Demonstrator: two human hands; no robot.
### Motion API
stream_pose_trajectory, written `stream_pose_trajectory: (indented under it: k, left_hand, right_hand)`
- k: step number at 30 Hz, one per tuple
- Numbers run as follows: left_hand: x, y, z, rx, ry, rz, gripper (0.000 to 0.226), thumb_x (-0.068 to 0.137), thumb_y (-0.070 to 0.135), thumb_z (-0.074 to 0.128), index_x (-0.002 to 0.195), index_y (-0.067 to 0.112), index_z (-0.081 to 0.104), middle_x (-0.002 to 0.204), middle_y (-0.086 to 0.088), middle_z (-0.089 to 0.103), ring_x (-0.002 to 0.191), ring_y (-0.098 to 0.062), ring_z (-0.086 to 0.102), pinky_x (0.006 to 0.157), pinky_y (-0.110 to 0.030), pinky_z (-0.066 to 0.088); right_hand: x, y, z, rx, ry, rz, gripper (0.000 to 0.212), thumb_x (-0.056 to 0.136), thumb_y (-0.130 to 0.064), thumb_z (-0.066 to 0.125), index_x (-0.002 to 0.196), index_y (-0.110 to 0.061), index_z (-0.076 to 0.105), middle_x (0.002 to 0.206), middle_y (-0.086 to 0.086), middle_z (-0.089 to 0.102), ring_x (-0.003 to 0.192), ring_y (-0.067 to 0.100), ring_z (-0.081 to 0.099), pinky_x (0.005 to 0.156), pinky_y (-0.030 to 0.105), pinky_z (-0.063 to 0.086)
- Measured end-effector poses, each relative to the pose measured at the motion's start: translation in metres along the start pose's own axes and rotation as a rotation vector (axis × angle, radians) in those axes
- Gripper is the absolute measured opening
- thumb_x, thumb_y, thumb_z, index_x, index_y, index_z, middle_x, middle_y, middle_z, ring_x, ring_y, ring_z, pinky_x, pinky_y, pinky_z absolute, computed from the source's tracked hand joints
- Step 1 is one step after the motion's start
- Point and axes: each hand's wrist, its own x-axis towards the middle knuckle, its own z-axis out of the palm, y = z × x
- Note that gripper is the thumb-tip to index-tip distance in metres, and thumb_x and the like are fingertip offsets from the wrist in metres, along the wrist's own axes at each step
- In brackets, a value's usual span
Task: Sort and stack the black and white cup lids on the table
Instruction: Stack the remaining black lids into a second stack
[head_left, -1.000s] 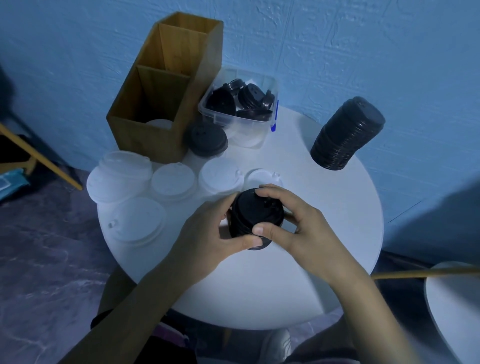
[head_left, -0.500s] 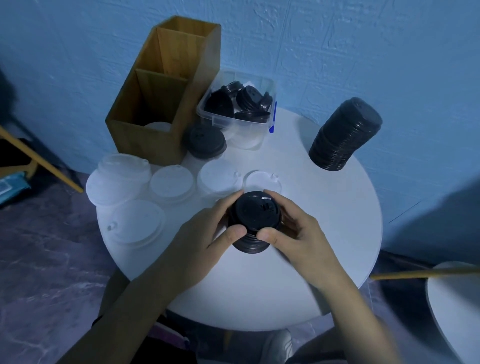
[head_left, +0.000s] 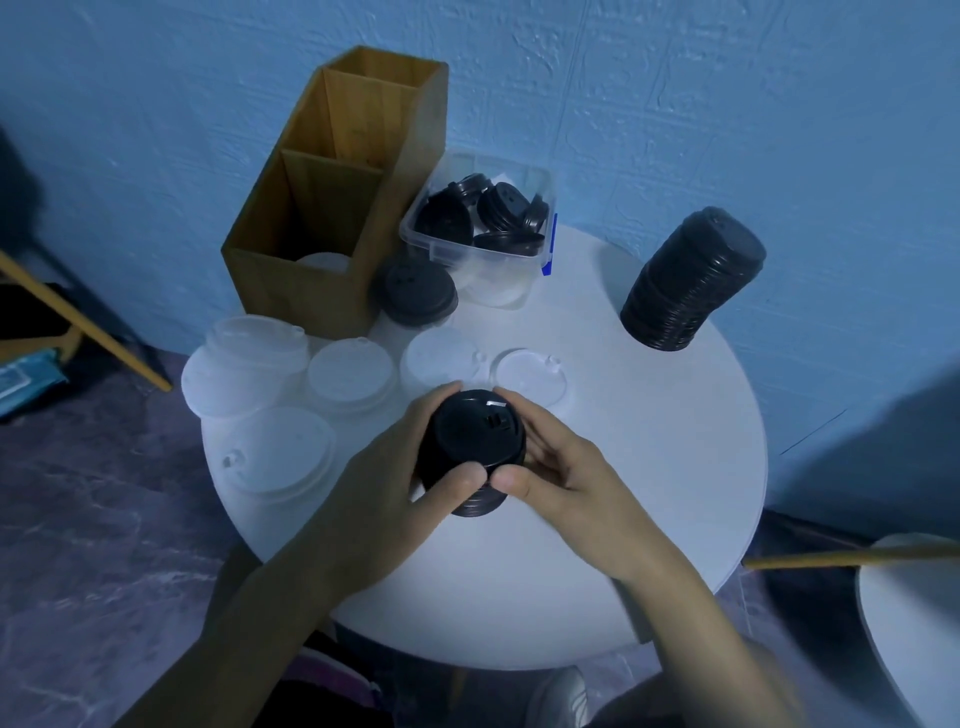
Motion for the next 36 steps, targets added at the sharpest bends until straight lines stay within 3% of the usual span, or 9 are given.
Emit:
stream_pose_trajectory:
  k: [5,9,11,14,17,19,24,28,36]
  left_hand:
    - [0.002,-0.001,-0.010,-0.002,0.060,-0.039,0.054,0.085,0.052,0.065,0.129,0.067,0.038,0.122,0.039,0.058,0.113,0.012,0.059,0.082,-0.003,0.044]
    - [0.002,-0.004,-0.008,-0.036,0.100,-0.057,0.058,0.081,0.049,0.066,0.133,0.060,0.042,0.126,0.037,0.058,0.118,0.010,0.057,0.085,-0.006,0.046]
    - [0.002,-0.006,-0.008,-0.051,0.126,-0.060,0.060,0.080,0.049,0.067,0.135,0.055,0.046,0.129,0.032,0.057,0.120,0.008,0.056,0.087,-0.006,0.046]
    - [0.002,-0.006,-0.008,-0.003,0.135,-0.044,0.067,0.075,0.060,0.061,0.140,0.051,0.045,0.131,0.028,0.054,0.120,0.006,0.055,0.090,-0.012,0.048]
    - [0.003,-0.006,-0.008,-0.007,0.155,-0.050,0.065,0.073,0.061,0.061,0.135,0.059,0.044,0.128,0.029,0.054,0.117,0.005,0.057,0.090,-0.017,0.050]
    - [0.003,-0.006,-0.008,-0.005,0.158,-0.047,0.063,0.072,0.061,0.062,0.132,0.065,0.042,0.128,0.030,0.054,0.116,0.005,0.057,0.089,-0.016,0.050]
    - [0.004,-0.007,-0.008,-0.017,0.164,-0.048,0.065,0.071,0.060,0.063,0.133,0.061,0.043,0.128,0.031,0.055,0.119,0.008,0.055,0.086,-0.007,0.046]
    - [0.005,-0.007,-0.008,-0.030,0.168,-0.039,0.062,0.072,0.060,0.063,0.131,0.064,0.044,0.128,0.030,0.055,0.120,0.006,0.056,0.088,-0.009,0.047]
    - [0.004,-0.004,-0.007,-0.028,0.167,-0.044,0.058,0.075,0.062,0.062,0.129,0.066,0.043,0.128,0.031,0.057,0.121,0.006,0.056,0.093,-0.020,0.049]
  right_hand:
    - [0.023,-0.012,-0.009,-0.046,-0.062,0.008,0.047,0.096,-0.013,0.063,0.142,-0.013,0.056,0.134,-0.006,0.069,0.129,0.009,0.060,0.104,0.022,0.046]
    - [0.063,-0.025,-0.022,-0.125,0.143,0.006,0.019,0.098,-0.020,0.066,0.115,-0.017,0.074,0.111,0.007,0.077,0.096,0.014,0.072,0.090,0.032,0.057]
    - [0.092,-0.026,-0.025,-0.257,0.256,-0.033,0.012,0.098,-0.021,0.068,0.105,-0.024,0.077,0.104,0.000,0.078,0.087,0.015,0.073,0.083,0.037,0.060]
    - [0.130,-0.032,-0.019,-0.568,0.324,-0.094,0.020,0.091,-0.040,0.070,0.109,-0.034,0.075,0.112,-0.018,0.074,0.097,0.010,0.069,0.093,0.040,0.054]
    - [0.156,-0.036,-0.004,-0.771,0.237,-0.100,0.040,0.091,-0.041,0.072,0.130,-0.030,0.067,0.132,-0.009,0.067,0.115,0.015,0.061,0.091,0.029,0.045]
    - [0.167,-0.035,0.003,-0.835,0.197,-0.097,0.052,0.089,-0.044,0.075,0.137,-0.029,0.061,0.136,-0.004,0.066,0.121,0.019,0.059,0.089,0.029,0.042]
    - [0.172,-0.030,0.006,-0.804,0.241,-0.099,0.055,0.086,-0.045,0.076,0.135,-0.028,0.060,0.129,-0.002,0.069,0.116,0.022,0.062,0.091,0.035,0.049]
    - [0.160,-0.028,-0.004,-0.786,0.272,-0.087,0.048,0.088,-0.045,0.074,0.131,-0.029,0.061,0.123,-0.004,0.070,0.109,0.019,0.062,0.083,0.031,0.043]
    - [0.119,-0.018,-0.038,-0.703,0.385,0.019,0.040,0.086,-0.047,0.075,0.122,-0.034,0.065,0.116,-0.018,0.069,0.109,0.009,0.064,0.099,0.035,0.049]
